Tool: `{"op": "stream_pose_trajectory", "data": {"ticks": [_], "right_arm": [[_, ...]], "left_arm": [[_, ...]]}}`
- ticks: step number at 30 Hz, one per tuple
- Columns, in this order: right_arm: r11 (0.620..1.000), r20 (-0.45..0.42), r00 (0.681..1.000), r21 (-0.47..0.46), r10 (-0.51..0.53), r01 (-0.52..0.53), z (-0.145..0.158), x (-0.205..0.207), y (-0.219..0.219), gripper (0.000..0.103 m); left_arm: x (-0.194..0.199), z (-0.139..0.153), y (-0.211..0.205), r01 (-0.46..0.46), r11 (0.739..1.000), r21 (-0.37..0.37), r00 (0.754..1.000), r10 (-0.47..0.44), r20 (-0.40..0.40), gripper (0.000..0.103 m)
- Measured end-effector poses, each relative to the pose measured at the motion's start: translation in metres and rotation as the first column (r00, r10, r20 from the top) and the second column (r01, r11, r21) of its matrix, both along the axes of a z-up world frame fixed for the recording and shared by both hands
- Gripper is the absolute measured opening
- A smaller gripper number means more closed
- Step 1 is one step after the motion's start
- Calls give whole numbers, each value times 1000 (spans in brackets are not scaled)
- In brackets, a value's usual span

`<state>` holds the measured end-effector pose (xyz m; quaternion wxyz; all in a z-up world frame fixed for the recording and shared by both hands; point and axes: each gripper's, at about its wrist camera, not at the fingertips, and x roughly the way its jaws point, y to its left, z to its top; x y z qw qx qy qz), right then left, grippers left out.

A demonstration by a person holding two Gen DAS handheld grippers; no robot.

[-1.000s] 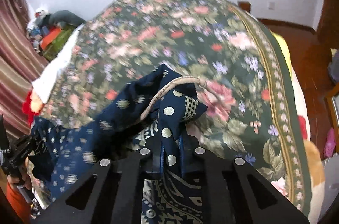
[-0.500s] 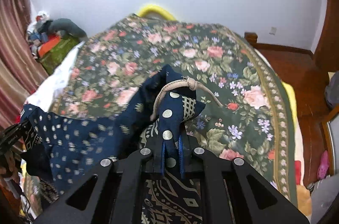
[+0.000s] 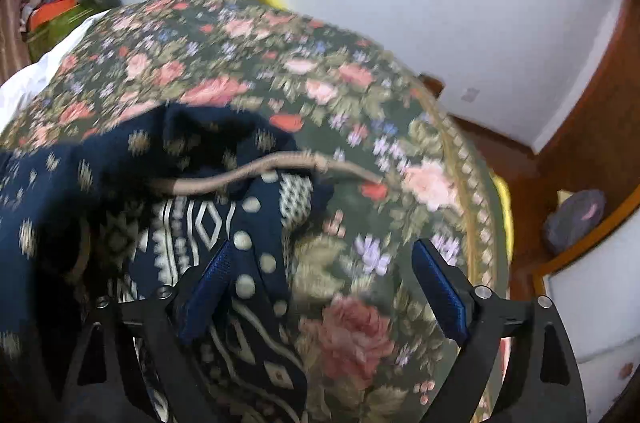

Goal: Fold large clothes

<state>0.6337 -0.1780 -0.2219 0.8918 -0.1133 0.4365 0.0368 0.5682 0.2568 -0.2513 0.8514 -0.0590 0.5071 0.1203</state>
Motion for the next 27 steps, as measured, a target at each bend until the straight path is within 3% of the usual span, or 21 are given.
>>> {"op": "stream_pose_trajectory", "data": {"ticks": [6,11,18,21,25,27], "right_arm": [[995,-54,998,97,-16,22,26,-23,-27,88],[986,-23,999,161,38,-34,69,-71,-29,88],[963,16,995,249,103,-104,136,-158,-31,88],[947,12,990,292,138,-135,156,-197,-31,89],[932,16,982,313,187,-183,168,-244,-27,89],[924,18,977,322,210,-205,170,-266,-24,89]], "left_arm": [[-30,32,10,0,1000,27,1000,1,-21,33],[-81,86,9,16,999,-38,998,-14,57,33],[-168,153,-16,68,997,-32,985,-62,158,39],[-199,168,-32,109,994,-30,979,-102,176,41],[-244,178,-55,159,986,-51,968,-146,205,54],[-262,178,-65,185,981,-59,963,-169,211,56]]}}
